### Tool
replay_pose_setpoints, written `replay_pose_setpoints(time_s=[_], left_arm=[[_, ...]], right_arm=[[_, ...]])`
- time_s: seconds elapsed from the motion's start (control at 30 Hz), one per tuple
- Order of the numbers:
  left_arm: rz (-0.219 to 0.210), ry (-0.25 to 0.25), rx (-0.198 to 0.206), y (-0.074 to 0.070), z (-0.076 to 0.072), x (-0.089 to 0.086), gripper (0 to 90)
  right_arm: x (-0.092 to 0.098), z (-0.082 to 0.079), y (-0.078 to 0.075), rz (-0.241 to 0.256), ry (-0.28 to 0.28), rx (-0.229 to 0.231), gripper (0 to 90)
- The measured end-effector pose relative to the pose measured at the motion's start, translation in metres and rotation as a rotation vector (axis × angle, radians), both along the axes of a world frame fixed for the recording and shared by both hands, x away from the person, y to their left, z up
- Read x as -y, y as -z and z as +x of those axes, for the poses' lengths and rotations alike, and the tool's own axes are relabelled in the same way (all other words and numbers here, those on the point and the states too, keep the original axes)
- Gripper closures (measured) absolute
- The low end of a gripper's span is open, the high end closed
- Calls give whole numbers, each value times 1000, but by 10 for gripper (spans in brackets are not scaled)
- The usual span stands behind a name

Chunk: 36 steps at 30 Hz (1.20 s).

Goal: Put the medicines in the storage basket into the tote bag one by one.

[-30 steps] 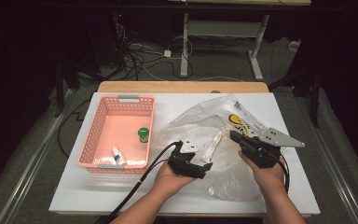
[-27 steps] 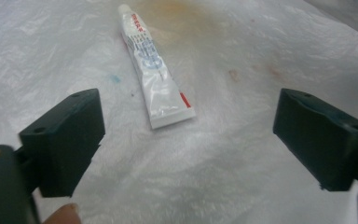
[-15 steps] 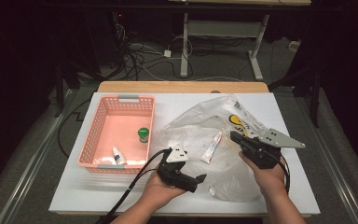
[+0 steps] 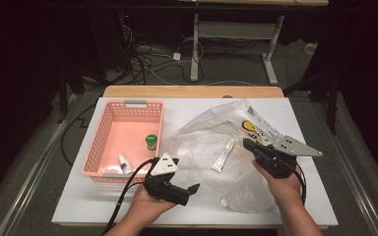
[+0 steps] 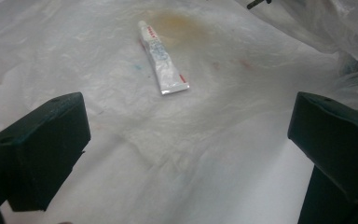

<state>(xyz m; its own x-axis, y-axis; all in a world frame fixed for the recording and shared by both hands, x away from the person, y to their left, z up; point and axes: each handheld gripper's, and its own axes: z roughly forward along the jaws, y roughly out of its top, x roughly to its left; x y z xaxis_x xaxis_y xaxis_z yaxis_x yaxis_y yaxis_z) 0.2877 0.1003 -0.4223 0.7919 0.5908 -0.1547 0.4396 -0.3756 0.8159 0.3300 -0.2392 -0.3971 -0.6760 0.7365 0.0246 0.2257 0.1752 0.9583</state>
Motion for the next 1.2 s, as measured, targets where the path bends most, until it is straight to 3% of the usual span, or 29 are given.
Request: replay_pose_setpoints(time_s=[0.47, 1.2], left_arm=[[-35, -110, 9, -3, 4, -43, 0], [-23, -296, -24, 5, 21, -109, 0]], right_arm=[[1, 0, 0, 1, -2, -1, 900], [4, 0, 1, 3, 2, -2, 900]])
